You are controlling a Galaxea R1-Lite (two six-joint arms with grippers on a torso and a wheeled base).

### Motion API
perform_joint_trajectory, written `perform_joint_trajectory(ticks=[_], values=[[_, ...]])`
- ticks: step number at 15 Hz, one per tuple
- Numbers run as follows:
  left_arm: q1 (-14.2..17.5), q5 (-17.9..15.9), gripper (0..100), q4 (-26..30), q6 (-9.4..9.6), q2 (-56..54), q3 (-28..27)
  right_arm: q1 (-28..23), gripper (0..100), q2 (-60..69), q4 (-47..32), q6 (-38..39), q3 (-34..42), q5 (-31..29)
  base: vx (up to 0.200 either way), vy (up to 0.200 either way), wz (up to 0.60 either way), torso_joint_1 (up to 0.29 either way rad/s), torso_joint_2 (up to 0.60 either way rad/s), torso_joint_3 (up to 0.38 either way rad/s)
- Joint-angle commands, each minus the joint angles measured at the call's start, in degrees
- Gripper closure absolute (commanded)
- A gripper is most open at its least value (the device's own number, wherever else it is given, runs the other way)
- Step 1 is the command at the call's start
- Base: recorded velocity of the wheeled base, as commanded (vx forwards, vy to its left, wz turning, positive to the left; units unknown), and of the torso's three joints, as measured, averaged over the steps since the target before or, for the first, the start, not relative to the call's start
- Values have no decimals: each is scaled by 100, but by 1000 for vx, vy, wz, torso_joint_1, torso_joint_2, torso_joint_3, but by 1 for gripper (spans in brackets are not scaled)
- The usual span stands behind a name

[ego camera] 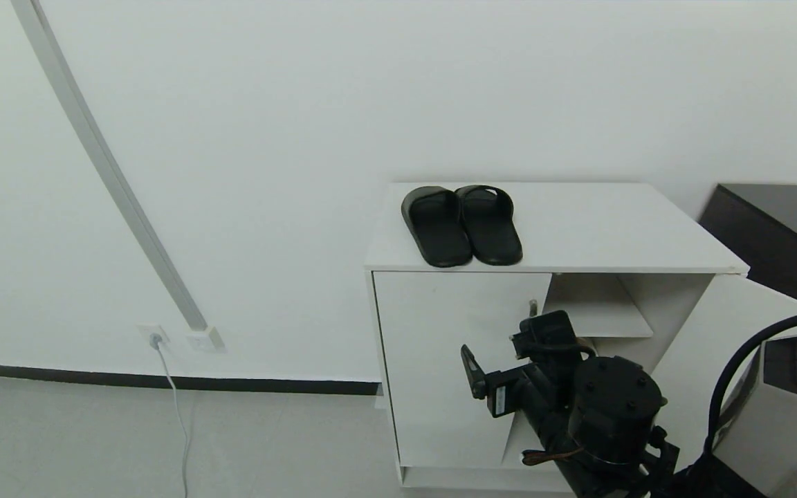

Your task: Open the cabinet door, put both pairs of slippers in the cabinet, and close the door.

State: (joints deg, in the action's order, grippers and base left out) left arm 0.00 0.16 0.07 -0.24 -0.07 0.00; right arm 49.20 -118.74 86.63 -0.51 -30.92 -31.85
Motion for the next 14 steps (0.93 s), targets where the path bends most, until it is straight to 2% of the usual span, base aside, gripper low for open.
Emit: perform_joint_trajectory(ticks=[1,6,9,10,11,12,13,14], values=[[0,2,100,1,-2,7,0,2,0,-9,3,-2,7,4,0,0,0,237,-579,-325],[0,19,100,-7,-2,7,0,-16,0,-27,144,-2,42,39,0,0,0,238,-544,-308],[0,11,100,-7,16,7,0,-16,0,0,109,-63,-37,83,0,0,0,29,-62,-37],[0,11,100,1,16,7,0,-16,0,44,-41,-45,-319,83,0,0,0,0,0,0],[0,19,100,1,24,7,0,-69,0,105,-568,34,-705,83,0,0,0,0,0,0],[0,19,100,1,33,7,0,-121,0,272,-1456,262,-1171,83,0,0,0,0,0,0],[0,19,100,1,33,7,0,-130,0,413,-1921,368,-1391,92,0,0,0,0,0,0],[0,19,100,-7,33,7,0,-130,0,703,-3020,508,-1962,92,0,0,0,0,0,0]])
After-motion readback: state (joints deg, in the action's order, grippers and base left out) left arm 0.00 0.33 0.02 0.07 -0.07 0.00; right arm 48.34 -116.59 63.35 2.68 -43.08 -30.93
